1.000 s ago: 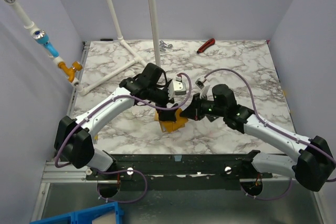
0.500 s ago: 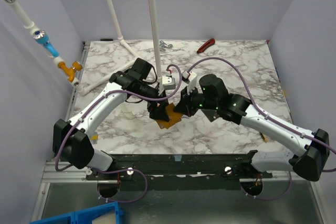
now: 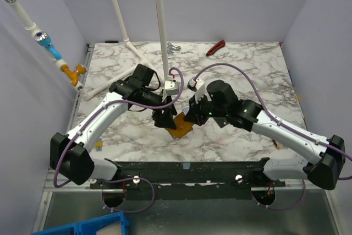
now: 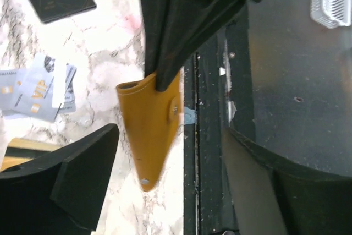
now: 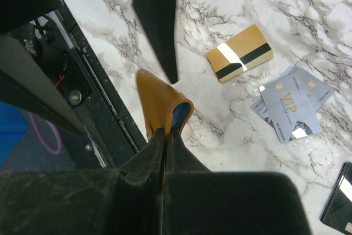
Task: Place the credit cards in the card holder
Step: Pick up the card holder from the corner of the board.
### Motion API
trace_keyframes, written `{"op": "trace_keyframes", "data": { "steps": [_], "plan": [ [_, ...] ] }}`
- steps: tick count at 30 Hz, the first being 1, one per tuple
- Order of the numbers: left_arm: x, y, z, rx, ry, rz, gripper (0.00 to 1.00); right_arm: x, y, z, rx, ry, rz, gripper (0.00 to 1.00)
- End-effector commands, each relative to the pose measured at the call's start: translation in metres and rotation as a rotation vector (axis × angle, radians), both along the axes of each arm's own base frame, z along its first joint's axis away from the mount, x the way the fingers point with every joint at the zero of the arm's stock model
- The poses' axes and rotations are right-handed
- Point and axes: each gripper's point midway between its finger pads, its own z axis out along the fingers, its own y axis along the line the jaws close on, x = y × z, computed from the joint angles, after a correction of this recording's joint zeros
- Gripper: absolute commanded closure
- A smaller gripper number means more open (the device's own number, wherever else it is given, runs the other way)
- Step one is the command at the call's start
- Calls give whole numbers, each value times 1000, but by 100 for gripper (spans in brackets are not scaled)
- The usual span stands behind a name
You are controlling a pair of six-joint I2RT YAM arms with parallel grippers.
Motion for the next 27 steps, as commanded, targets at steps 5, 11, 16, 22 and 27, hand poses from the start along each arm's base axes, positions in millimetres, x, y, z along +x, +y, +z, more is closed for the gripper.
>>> {"op": "trace_keyframes", "data": {
  "steps": [5, 11, 16, 22, 27],
  "plan": [
    [42, 4, -3, 39, -217, 215, 6, -10, 0, 39, 48, -85, 58, 99],
    [10, 2, -7, 18, -94, 98, 16, -5, -5, 55, 70, -143, 31, 99],
    [-7, 1, -5, 5, -27, 37, 56, 2, -4, 70, 109, -200, 8, 99],
    [-2, -3, 14, -38, -47, 90, 100, 19, -7, 68, 83, -203, -87, 83],
    [-7, -6, 27, -77, 24, 101, 100, 29, -35, 67, 100, -204, -281, 50]
  ]
}}
